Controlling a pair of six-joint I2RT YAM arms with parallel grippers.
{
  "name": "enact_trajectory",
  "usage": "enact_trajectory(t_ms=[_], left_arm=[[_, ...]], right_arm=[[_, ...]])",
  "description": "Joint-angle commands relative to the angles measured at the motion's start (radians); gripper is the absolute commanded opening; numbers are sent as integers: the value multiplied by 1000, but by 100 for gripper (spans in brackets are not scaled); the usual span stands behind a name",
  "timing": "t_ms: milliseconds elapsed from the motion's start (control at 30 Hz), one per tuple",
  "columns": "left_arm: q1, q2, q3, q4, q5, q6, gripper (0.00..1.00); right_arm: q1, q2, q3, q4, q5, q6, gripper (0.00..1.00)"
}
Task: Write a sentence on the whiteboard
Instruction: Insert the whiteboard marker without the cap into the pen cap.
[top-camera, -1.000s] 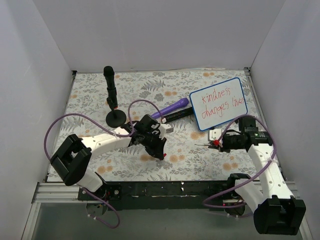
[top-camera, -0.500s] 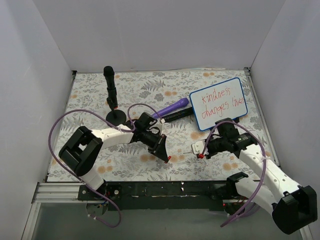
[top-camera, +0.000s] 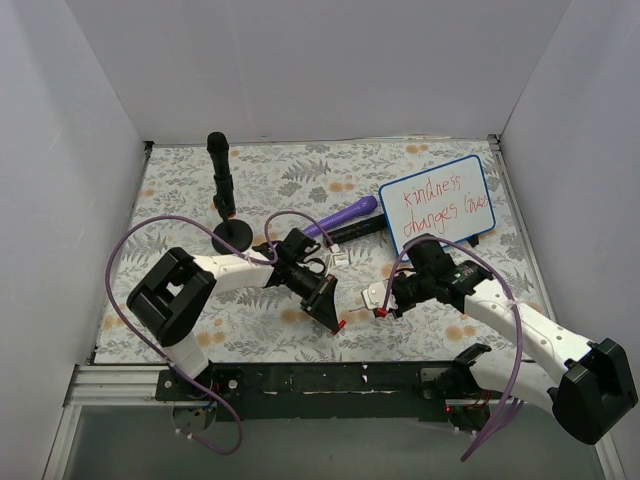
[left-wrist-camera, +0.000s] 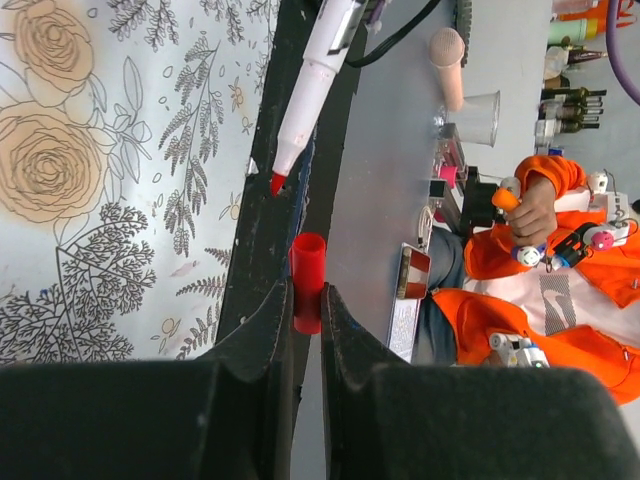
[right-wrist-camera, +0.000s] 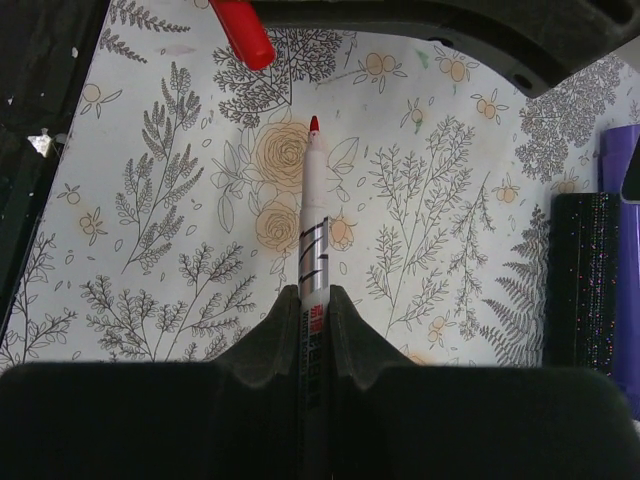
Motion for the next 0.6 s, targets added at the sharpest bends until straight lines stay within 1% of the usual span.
enact_trajectory(t_ms=[0,267,367,500,567], left_arm=[[-13,4,34,-14,44,61,0],[-16,-22,25,-26,25,85,0],[-18,-36,14,-54,-1,143,0],[-39,-79,-6,-85,-96,249,0],[-53,-88,-9,-105,-122,283,0]], right_arm=[[6,1,39,29,-56,38,1],[6,7,52,-11,-111,26,1],[7,-4,43,-41,-142,-3,1],[12,-13,30,-64,-175,-34,1],[18,-10,29,-67,-180,-37,1]])
